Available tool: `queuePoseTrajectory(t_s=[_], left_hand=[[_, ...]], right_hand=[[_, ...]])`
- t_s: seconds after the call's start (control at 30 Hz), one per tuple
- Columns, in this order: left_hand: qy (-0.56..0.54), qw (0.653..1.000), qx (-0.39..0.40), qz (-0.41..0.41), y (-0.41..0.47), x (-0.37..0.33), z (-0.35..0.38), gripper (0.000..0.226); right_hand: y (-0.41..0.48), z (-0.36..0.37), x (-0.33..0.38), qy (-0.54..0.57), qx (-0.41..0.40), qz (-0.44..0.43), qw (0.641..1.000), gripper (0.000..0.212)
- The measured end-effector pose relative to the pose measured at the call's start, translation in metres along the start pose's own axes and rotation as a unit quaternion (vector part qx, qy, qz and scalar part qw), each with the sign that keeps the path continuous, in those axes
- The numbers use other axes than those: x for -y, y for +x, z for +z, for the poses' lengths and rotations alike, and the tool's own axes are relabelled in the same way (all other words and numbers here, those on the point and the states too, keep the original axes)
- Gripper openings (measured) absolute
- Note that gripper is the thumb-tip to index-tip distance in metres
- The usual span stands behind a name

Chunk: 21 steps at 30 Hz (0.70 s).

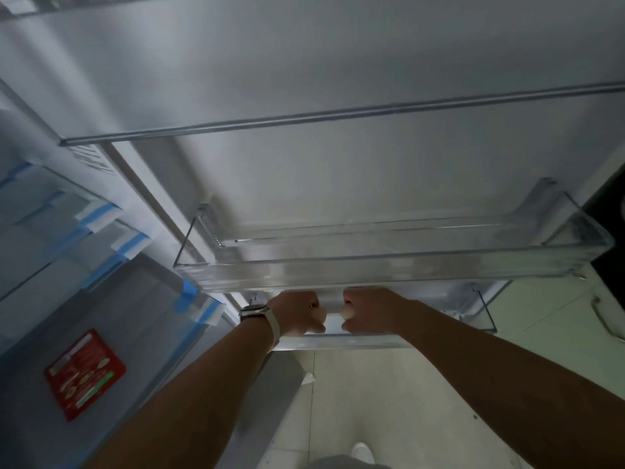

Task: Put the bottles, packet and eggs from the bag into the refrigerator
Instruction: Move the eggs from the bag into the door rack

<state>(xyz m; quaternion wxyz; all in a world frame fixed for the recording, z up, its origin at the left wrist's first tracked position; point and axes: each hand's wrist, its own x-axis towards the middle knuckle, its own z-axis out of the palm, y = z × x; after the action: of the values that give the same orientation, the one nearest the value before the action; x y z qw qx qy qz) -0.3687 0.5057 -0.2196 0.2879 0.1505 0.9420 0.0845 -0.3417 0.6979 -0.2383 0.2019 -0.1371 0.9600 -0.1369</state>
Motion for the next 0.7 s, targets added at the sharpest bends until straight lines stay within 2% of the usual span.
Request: queuePoseTrajectory(t_s=[0.23, 0.53, 0.7], left_hand=[[-0.009, 1.0, 0.011, 0.024, 0.008, 0.007, 0.006, 0.048], [0.043, 0.998, 0.024, 0.029, 0.014, 0.01, 0.008, 0.05], [-0.029, 0.999, -0.014, 0.021, 0.009, 0.014, 0.009, 0.046]], right_hand=[[0.004, 0.003, -0.003, -0.028, 0.02, -0.018, 0.999, 0.036], [0.003, 0.002, -0.005, -0.015, 0.053, -0.003, 0.998, 0.038], [-0.005, -0.009, -0.008, 0.006, 0.065, 0.033, 0.997, 0.041]])
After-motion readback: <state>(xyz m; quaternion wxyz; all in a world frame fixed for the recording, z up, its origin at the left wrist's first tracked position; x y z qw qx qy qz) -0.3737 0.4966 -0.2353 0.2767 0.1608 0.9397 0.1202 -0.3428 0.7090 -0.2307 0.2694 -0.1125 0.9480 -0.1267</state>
